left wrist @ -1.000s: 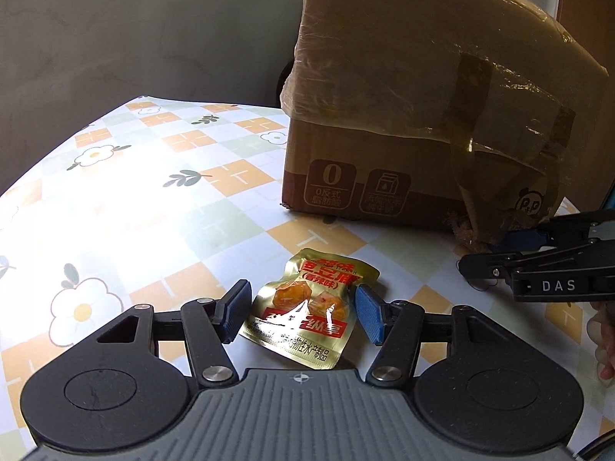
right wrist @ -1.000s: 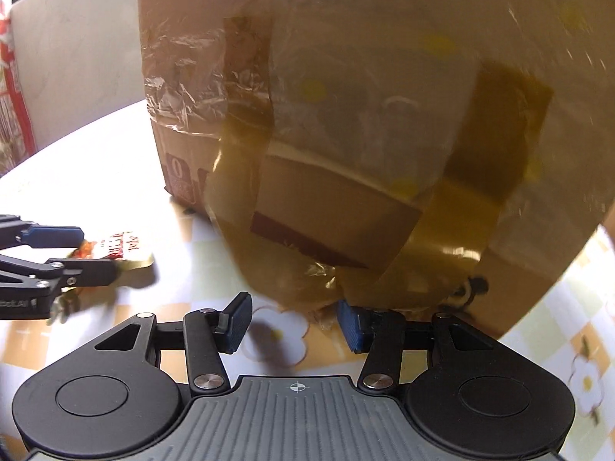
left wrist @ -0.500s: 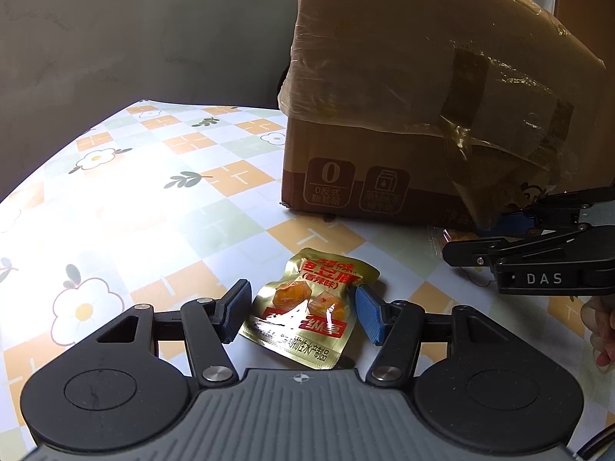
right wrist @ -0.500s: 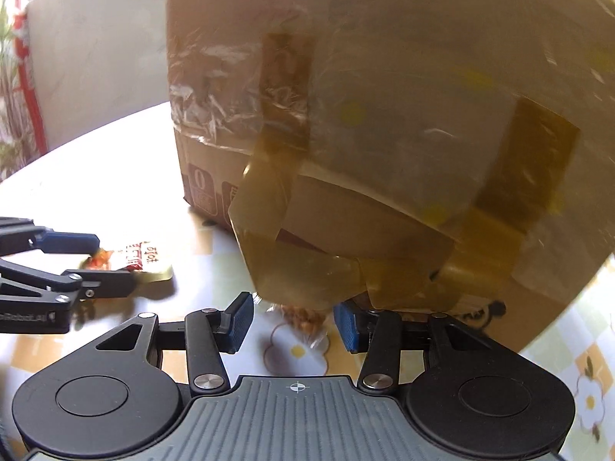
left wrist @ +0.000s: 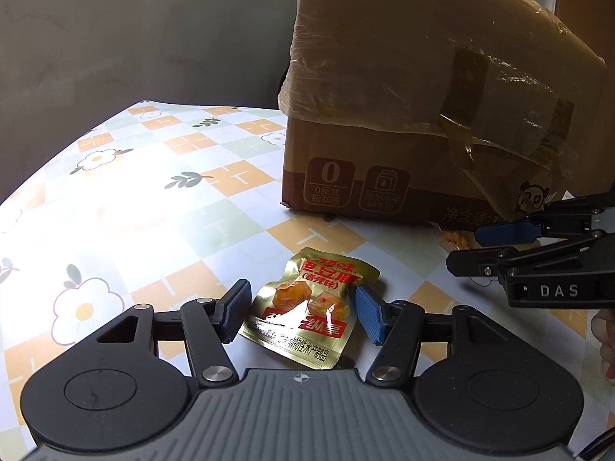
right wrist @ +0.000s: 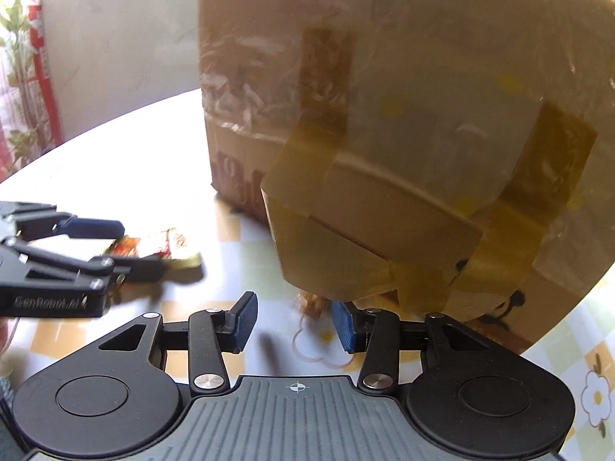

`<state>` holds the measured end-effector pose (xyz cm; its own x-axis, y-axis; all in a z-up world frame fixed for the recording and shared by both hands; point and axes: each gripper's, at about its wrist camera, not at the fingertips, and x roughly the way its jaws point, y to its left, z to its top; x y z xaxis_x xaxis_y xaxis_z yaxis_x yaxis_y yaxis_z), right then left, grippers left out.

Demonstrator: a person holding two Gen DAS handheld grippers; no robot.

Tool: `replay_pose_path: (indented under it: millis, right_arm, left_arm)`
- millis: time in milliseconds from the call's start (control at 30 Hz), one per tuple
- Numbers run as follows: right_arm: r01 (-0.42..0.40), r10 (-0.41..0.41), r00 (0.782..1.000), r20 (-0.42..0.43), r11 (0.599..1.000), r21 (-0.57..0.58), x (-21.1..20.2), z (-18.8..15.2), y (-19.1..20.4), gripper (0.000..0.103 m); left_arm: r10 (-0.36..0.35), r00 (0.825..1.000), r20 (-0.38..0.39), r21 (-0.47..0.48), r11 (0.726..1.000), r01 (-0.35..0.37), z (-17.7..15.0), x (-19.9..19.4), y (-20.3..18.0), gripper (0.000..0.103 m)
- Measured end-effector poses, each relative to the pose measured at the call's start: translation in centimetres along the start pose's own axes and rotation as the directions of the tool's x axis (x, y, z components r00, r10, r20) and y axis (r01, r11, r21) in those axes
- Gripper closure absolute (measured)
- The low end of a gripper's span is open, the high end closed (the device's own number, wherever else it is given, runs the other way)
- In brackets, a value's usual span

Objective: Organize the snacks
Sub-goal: 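Grasp the gold packet with the left tool while the right tool grasps the clear peanut packet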

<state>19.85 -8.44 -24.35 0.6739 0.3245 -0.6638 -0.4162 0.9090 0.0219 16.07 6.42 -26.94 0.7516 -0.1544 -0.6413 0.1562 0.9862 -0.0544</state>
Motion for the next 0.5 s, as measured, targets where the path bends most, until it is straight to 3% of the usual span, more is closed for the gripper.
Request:
replay_pose_path:
  millis: [167,300,500]
  right_arm:
    - [0.010,-0.009,1.000,-0.007,0.998,0.066,1.2,0.5,-1.0,0.064]
    - [-0.007,0.008,1.000,-0.014,0.995,0.100,1.2,-0.1,-1.6,0.082]
    - [-0.037,0.037,0.999,0.003,0.987,0.158,-0.9,-2.1,-2.2,0.083]
  left_arm:
    - [0.003,1.000,0.001,0.010,1.000,-0.003,0.0,0.0,-0.1,0.041]
    - [0.002,1.000,0.001,0.010,1.000,-0.002,0.0,-0.1,-0.1,0.041]
    - [-0.014,1.000,-0.004,-0.009,1.000,0.014,-0.1,-0.6,0.0,0.042]
